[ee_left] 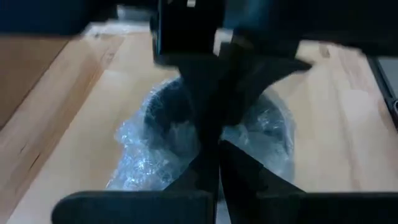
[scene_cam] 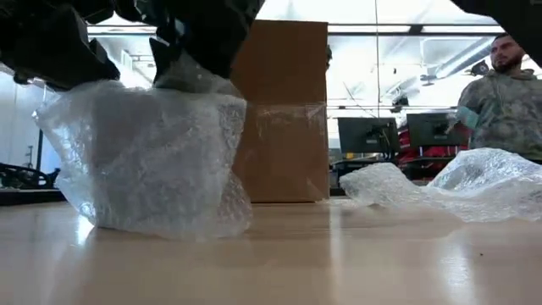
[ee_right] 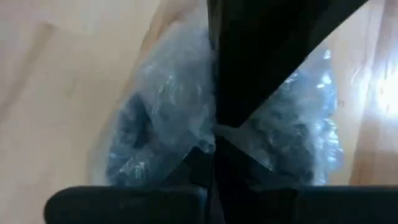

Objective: Wrap mug
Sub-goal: Wrap the blue mug using the left bubble wrap

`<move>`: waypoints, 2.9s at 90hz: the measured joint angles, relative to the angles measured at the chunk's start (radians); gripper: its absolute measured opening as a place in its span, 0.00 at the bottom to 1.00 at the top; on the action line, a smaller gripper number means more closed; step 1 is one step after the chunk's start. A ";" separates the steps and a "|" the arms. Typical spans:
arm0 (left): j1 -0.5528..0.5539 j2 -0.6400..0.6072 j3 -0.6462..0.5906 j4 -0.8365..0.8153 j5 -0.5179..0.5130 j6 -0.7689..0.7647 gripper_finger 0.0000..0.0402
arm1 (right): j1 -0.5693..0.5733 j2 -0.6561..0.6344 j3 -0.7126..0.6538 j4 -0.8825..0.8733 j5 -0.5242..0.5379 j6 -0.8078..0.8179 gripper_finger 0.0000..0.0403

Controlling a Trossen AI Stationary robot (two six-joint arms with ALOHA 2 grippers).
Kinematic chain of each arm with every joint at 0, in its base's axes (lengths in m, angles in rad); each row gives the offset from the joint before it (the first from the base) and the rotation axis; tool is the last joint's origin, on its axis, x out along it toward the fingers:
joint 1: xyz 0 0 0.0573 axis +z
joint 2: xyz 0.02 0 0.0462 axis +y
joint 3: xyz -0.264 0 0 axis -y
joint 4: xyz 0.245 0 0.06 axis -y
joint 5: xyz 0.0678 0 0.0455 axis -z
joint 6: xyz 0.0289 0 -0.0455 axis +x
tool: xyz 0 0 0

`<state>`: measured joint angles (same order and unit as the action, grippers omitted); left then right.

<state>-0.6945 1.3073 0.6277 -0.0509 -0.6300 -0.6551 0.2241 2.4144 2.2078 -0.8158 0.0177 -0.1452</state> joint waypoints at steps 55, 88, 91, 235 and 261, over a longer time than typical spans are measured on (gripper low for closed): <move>-0.115 -0.147 0.203 -0.763 0.090 -0.274 0.00 | -0.002 0.004 -0.001 -0.005 0.001 0.005 0.00; -0.209 -0.089 -0.034 -0.224 0.043 -0.317 0.00 | -0.002 0.004 -0.003 0.010 0.001 0.004 0.00; -0.205 -0.078 -0.044 -0.171 0.016 -0.288 0.00 | -0.002 0.004 -0.003 0.013 0.001 0.004 0.00; -0.006 0.065 0.002 0.085 -0.012 0.067 0.00 | 0.007 -0.018 -0.021 0.016 -0.014 -0.026 0.00; -0.025 -0.014 0.176 -0.246 0.028 0.047 0.00 | 0.002 -0.014 -0.022 0.015 -0.017 -0.022 0.00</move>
<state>-0.7197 1.2934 0.8040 -0.2974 -0.6022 -0.6083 0.2264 2.4001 2.1853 -0.8013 0.0003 -0.1669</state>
